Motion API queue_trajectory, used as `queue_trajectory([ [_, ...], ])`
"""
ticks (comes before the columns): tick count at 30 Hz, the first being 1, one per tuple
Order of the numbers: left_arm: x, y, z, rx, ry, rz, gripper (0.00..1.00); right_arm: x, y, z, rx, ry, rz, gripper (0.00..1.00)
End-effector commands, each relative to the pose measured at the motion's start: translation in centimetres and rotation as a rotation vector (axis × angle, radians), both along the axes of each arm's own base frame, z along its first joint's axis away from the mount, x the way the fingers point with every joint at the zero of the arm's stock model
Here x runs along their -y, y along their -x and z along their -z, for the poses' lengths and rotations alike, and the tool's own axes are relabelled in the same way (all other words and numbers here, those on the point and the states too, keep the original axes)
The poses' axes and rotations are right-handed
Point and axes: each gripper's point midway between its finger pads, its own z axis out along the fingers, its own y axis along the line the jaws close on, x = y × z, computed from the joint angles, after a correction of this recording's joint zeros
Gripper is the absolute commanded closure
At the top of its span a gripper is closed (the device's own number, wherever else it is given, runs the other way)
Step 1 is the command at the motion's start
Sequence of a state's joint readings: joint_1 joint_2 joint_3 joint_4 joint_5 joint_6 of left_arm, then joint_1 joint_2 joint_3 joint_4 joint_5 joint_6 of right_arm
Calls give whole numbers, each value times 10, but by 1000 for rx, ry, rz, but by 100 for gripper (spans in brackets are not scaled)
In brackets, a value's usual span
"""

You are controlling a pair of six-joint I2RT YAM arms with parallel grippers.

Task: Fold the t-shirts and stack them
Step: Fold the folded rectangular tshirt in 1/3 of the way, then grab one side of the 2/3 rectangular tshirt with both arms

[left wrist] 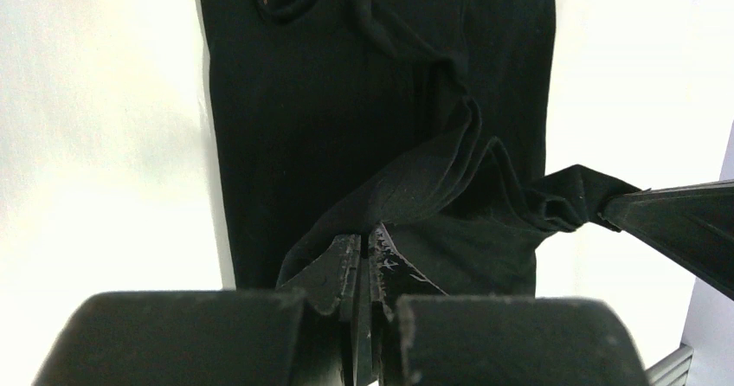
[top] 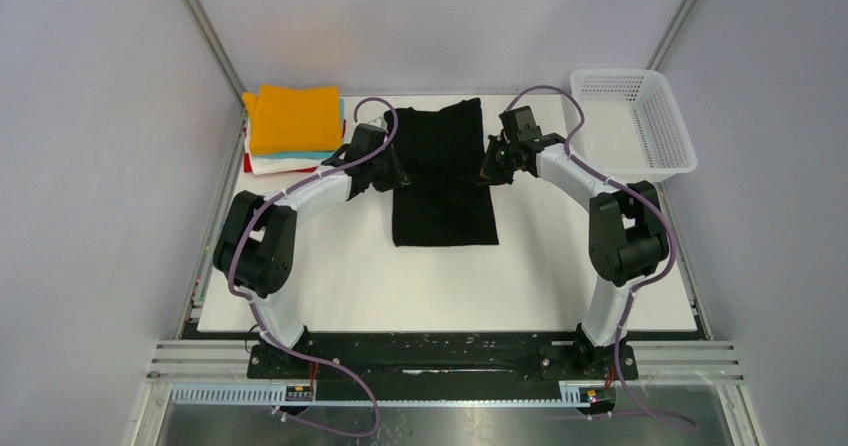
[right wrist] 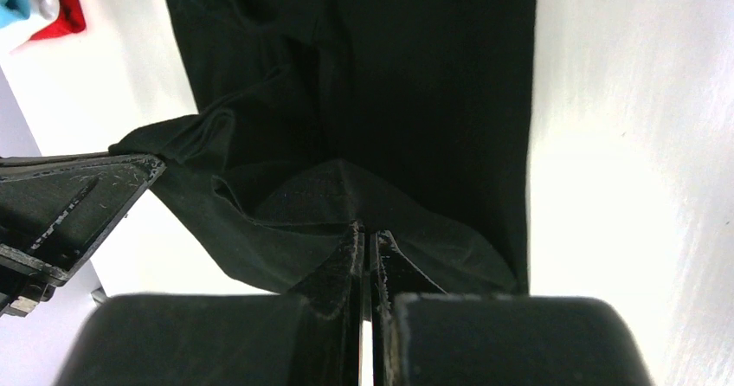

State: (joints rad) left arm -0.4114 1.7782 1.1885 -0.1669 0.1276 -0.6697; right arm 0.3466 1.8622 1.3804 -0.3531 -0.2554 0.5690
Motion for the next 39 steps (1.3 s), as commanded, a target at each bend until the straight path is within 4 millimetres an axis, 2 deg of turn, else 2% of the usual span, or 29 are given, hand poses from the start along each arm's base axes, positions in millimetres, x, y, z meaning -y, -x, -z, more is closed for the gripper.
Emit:
queue_trajectory([
  [1, 6, -27, -11, 43, 13, 35, 100, 11, -28, -7, 50, 25, 39, 99],
  [5, 7, -36, 0, 19, 12, 42, 95, 21, -40, 2, 47, 53, 66, 94],
  [8, 2, -42, 6, 11, -3, 20, 93, 21, -49, 13, 28, 61, 49, 90],
  [10, -1, -47, 5, 20, -1, 4, 86, 19, -55, 18, 27, 63, 41, 85],
  [11, -3, -49, 3, 26, 1, -4, 80, 18, -58, 19, 28, 59, 33, 82],
  [12, -4, -51, 0, 32, 5, -10, 69, 16, -62, 17, 36, 53, 22, 76],
  [13, -6, -54, -5, 40, 11, -16, 61, 14, -66, 13, 44, 46, 11, 66],
  [16, -9, -52, -23, 62, 33, -14, 41, 15, -63, -2, 52, 52, -21, 48],
  [18, -12, -43, -37, 81, 44, -9, 33, 21, -51, -10, 53, 76, -33, 37],
  [22, -22, -2, -43, 61, 57, 3, 29, 33, -8, -13, 17, 81, -35, 33],
  [24, -30, 23, -36, 26, 51, -5, 28, 38, 19, -9, -14, 74, -43, 33],
  [25, -36, 41, -23, -11, 42, -11, 27, 40, 32, -6, -36, 69, -43, 33],
  [27, -41, 65, -14, -39, 47, -16, 27, 41, 57, 2, -78, 48, -61, 33],
  [30, -39, 92, 7, -90, 30, -6, 27, 44, 86, 20, -138, 43, -63, 33],
  [32, -33, 103, 21, -127, 14, 8, 28, 44, 97, 32, -170, 38, -69, 33],
  [35, -25, 109, 42, -182, 12, 34, 35, 45, 110, 50, -232, 52, -86, 37],
  [39, -29, 105, 62, -214, -42, 21, 44, 39, 117, 67, -275, 59, -104, 44],
])
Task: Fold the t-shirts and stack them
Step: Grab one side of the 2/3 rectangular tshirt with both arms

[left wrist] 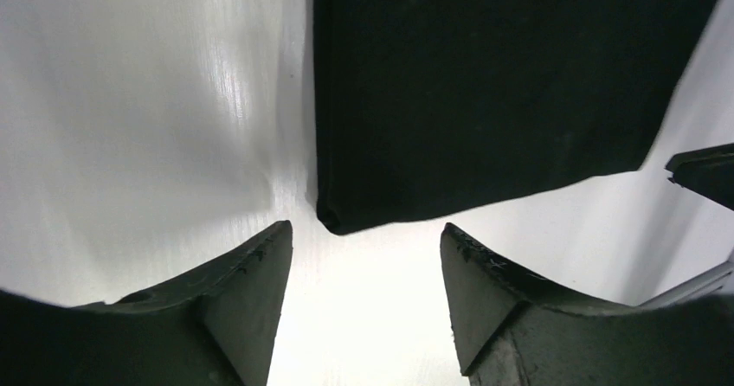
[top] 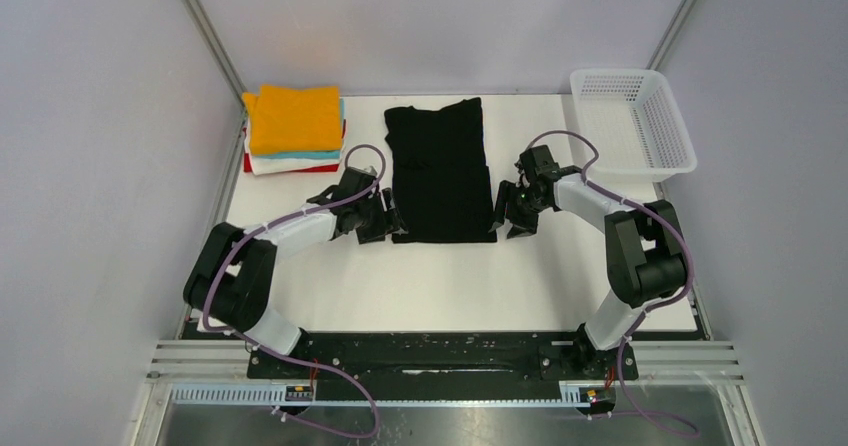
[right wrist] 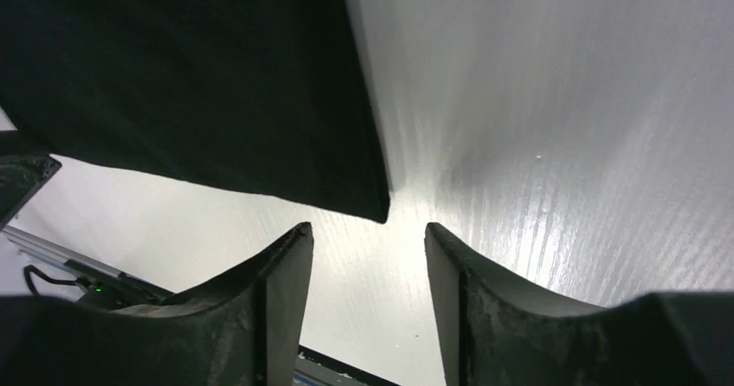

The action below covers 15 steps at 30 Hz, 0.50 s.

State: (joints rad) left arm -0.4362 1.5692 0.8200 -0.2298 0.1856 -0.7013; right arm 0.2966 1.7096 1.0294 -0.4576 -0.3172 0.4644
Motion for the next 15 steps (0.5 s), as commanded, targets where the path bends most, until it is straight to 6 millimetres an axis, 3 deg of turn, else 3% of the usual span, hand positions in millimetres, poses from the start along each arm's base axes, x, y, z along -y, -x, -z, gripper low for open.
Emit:
queue_trajectory([
  [1, 2, -12, 8, 9, -10, -12, 46, -12, 5, 11, -22, -10, -38, 46],
  [3, 3, -9, 14, -5, -19, 1, 48, -13, 7, 18, -36, -3, -39, 49],
  [8, -1, -7, 31, -38, -62, 2, 63, -10, 2, 27, -44, 31, -30, 59],
  [13, 0, -15, 40, -29, -78, -8, 87, -6, -4, 28, -27, 66, -17, 73],
  [15, -3, -18, 43, -33, -114, -1, 100, -7, -6, 28, -27, 62, -19, 83],
])
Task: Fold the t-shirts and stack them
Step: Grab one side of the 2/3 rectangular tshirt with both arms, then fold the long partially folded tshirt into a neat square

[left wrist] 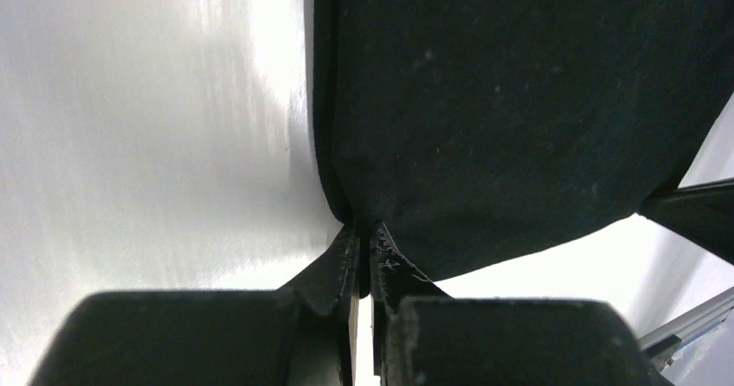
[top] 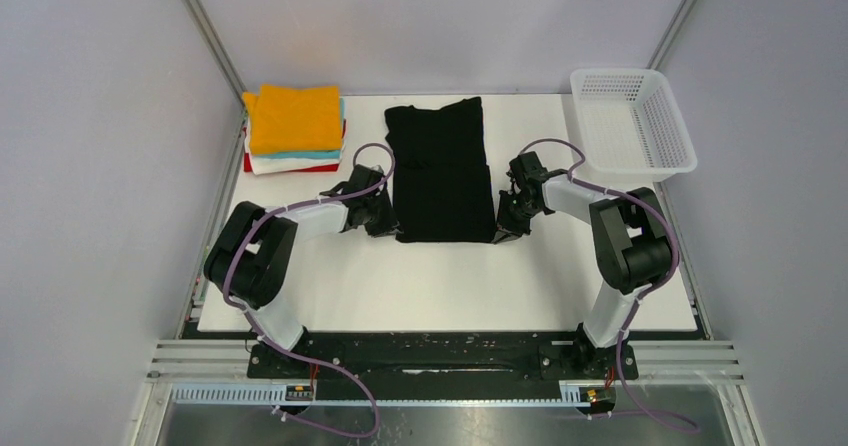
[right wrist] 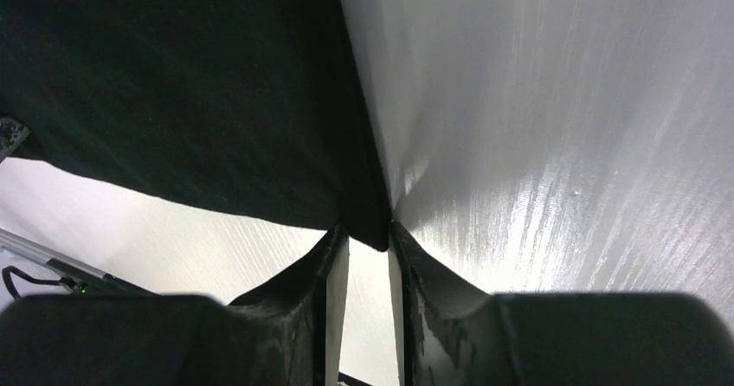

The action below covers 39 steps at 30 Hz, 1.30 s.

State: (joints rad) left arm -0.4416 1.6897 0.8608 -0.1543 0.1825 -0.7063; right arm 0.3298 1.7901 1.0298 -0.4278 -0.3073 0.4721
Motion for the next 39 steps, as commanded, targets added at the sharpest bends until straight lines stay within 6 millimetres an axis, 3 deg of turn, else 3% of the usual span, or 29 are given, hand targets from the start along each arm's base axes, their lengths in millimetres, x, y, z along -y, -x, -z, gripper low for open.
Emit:
queue_trajectory([
  [1, -14, -2, 23, -31, -121, 7, 100, 0, -11, 2, 20, 34, -1, 90],
  [2, -14, -1, 20, -28, -119, 12, 100, -2, -10, 0, 19, 23, -6, 99],
  [6, -17, 20, -1, 3, -97, 38, 100, -8, 8, -21, 18, -48, -58, 100],
  [10, -24, 54, -18, -9, -104, 81, 100, -8, 48, -40, -38, -120, -129, 100],
  [14, -18, 94, -44, -55, -54, 141, 100, -9, 93, -59, -113, -212, -196, 100],
  [18, -4, 115, -82, -44, 72, 184, 100, -10, 114, -86, -110, -277, -232, 100],
  [20, 2, 117, -101, -16, 121, 201, 100, -14, 108, -105, -58, -301, -244, 100],
  [23, 9, 95, -127, 84, 155, 188, 100, -23, 78, -131, 64, -338, -229, 100],
  [28, 6, 14, -161, 259, 229, 51, 100, -32, 4, -169, 208, -436, -124, 100],
  [32, -3, -27, -185, 353, 240, -15, 100, -36, -39, -181, 263, -458, -66, 100],
  [39, -15, -82, -192, 344, 237, -88, 100, -33, -93, -194, 317, -436, -6, 100],
])
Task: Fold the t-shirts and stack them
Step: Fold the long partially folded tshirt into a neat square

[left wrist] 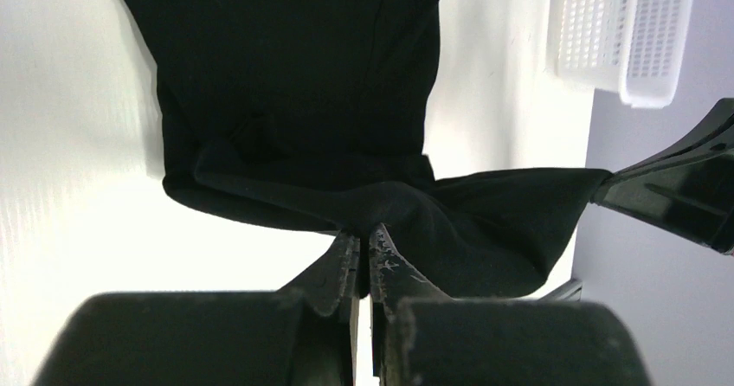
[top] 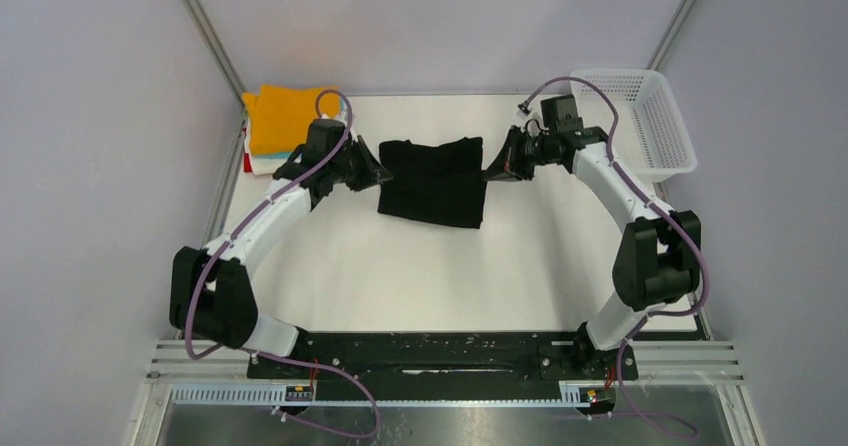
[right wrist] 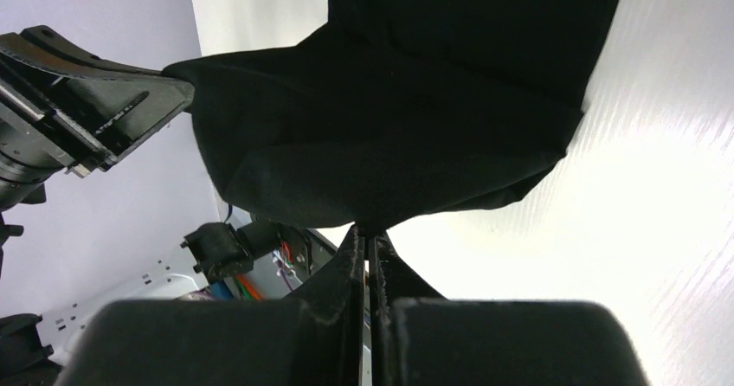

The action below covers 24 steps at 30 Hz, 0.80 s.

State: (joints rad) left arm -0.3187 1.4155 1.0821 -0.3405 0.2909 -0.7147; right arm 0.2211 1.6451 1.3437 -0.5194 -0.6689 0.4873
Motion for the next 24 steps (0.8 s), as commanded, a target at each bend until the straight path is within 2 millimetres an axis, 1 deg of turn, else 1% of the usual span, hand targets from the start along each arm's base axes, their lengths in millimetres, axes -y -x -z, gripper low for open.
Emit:
queue_trajectory([
  [1, -3, -48, -29, 88, 48, -47, 100, -1, -40, -23, 52, -26, 57, 100],
  [6, -9, -90, -27, 82, 38, -76, 100, 2, -75, -17, 40, -1, 97, 100],
  [7, -9, -98, -27, 80, 36, -77, 100, 4, -85, -19, 46, -1, 111, 100],
  [8, -9, -107, -27, 83, 28, -76, 100, 6, -93, -13, 39, 7, 123, 100],
  [9, -10, -116, -25, 82, 15, -81, 100, 9, -102, -11, 42, 16, 137, 100],
  [11, -9, -136, -28, 99, 0, -86, 100, 16, -121, -6, 42, 26, 169, 100],
  [13, -7, -155, -22, 100, -12, -93, 99, 20, -141, 0, 51, 30, 195, 100],
  [15, -9, -177, -12, 96, -34, -117, 97, 19, -161, 14, 53, 26, 201, 100],
  [16, -8, -188, 3, 73, -42, -125, 95, 19, -170, 25, 28, 23, 213, 100],
  [17, -7, -199, 9, 72, -44, -127, 92, 19, -179, 32, 11, 10, 225, 100],
  [18, -5, -210, 17, 68, -49, -132, 89, 21, -190, 43, -2, 2, 244, 100],
  [20, -3, -234, 32, 71, -52, -144, 88, 24, -214, 60, 5, 16, 278, 100],
  [21, 0, -246, 36, 73, -41, -147, 84, 27, -228, 69, 13, 26, 299, 96],
  [22, 3, -257, 41, 69, -29, -148, 73, 29, -241, 74, 16, 30, 317, 89],
  [23, 6, -268, 38, 86, -9, -140, 55, 30, -254, 78, 22, 30, 341, 72],
  [24, 9, -277, 34, 98, 11, -131, 14, 31, -264, 80, 28, 27, 364, 26],
])
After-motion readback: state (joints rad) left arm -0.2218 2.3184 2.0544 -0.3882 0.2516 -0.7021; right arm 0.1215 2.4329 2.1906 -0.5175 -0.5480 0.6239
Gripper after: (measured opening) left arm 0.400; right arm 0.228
